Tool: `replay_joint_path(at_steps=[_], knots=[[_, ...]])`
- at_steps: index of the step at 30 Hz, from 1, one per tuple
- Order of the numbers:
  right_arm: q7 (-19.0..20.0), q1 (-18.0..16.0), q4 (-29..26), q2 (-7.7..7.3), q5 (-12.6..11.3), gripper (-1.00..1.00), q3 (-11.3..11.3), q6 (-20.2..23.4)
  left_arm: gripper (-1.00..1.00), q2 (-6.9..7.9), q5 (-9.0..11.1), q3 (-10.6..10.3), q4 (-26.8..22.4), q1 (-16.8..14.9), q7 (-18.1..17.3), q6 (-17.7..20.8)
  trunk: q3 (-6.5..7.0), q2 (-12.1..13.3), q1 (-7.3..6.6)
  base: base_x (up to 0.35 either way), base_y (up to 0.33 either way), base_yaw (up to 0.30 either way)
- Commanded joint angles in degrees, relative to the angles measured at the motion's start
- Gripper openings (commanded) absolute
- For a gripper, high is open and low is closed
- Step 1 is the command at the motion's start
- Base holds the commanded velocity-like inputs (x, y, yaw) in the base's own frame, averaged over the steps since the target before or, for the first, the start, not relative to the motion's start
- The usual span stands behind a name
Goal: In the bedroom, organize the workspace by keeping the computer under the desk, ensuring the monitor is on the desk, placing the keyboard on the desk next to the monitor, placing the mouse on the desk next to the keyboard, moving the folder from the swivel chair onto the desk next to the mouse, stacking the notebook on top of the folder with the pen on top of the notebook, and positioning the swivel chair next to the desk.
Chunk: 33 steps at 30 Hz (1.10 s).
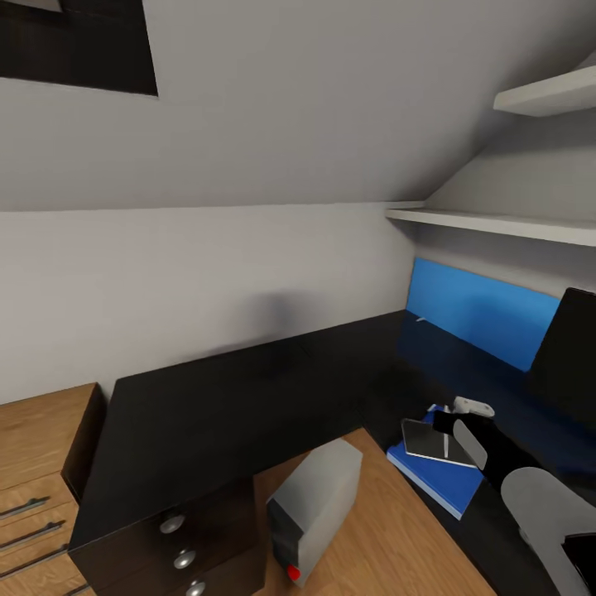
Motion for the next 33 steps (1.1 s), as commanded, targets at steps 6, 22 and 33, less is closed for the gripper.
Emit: replay_joint_path(at_steps=[6, 22, 33], knots=[[-0.3, 0.0, -0.4, 0.04, -0.6, -1.00, 0.4, 0.1, 1.00, 0.05, 0.6, -0.4, 0.0, -0.1, 0.4, -0.4, -0.07, 0.0, 0.00, 0.000, -0.072, 0.000], [-0.3, 0.0, -0.3, 0.26, -0.5, -1.00, 0.8, -0.4, 1.00, -0.23, 0.5, -0.6, -0.6, -0.1, 0.3, -0.6, -0.07, 0.0, 0.00, 0.000, -0.001, 0.000], [-1.1, 0.0, -0.1, 0.31, -0.4, -1.00, 0.9, -1.2, 1.00, -0.30, 0.5, -0.6, -0.6, -0.1, 0.4, -4.4, -1.86, -4.1, 2.20, 0.000, 0.000, 0.000]])
